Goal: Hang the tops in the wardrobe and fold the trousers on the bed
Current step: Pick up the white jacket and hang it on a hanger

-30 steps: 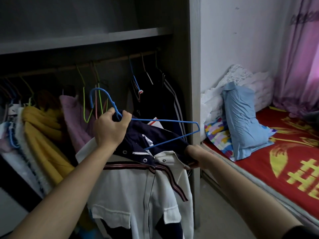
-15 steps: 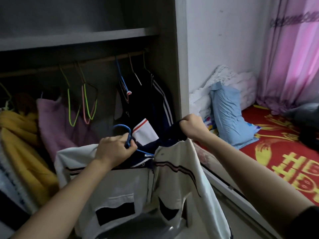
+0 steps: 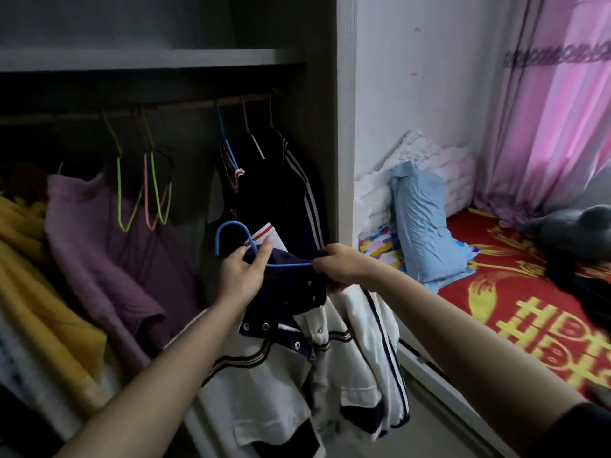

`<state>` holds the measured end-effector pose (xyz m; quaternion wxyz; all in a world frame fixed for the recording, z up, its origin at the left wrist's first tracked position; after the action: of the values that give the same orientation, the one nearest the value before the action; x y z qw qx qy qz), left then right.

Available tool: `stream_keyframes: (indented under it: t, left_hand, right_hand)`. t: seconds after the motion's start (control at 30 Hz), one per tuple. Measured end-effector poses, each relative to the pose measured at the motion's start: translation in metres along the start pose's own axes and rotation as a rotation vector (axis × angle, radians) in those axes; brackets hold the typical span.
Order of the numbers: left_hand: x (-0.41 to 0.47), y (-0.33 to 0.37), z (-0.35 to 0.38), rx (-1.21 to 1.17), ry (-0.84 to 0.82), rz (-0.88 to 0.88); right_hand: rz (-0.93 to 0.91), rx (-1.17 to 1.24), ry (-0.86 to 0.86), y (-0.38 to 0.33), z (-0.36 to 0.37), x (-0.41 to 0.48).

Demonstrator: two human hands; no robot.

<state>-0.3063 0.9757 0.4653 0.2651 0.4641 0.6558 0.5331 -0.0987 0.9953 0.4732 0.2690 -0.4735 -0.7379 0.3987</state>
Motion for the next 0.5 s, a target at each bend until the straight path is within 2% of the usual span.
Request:
stream_keyframes:
  t: [0.07,0.13,0.17,0.27,0.37,0.5]
  left_hand:
    - [-0.003,0.008,0.009,-0.045,-0.031,0.03]
    - [-0.006,0.018,0.015,-0.057,-0.068,0.077]
    - [-0.007,0.023,0.016,-0.071,-0.081,0.094]
    - [-0.01,0.034,0.016,-0.122,-0.111,0.128]
    - [-0.007,0.038,0.009,-0.149,-0.096,0.117]
    - [-0.004,0.034,-0.004,-0.219,-0.121,0.104]
  right_hand:
    - [-0.056,-0.208,-0.061,0.002,0.0,-0.003]
    - [-0.239,-0.548,-0.068,-0.005,-0.001,-0.006]
    - [-0.312,-0.63,-0.059,-0.007,-0.002,-0.008]
    - [-0.411,-0.62,0.046,-0.01,-0.009,-0.011]
    - [-0.541,-0.718,0.219,-0.017,-0.018,-0.013]
    - [-0.54,-0.872,0.28,-0.009,-0.034,-0.01]
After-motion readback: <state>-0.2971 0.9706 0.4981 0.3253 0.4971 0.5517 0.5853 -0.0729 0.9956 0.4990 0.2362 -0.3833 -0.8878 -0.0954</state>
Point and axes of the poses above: each hand's wrist, its own x-axis towards the middle knuckle, its own z-axis out of the palm, y = z × x, the point moved 8 cm from there along x, towards the middle knuckle, and after that the axes turned 9 degrees about -z, right-handed, at the moved point
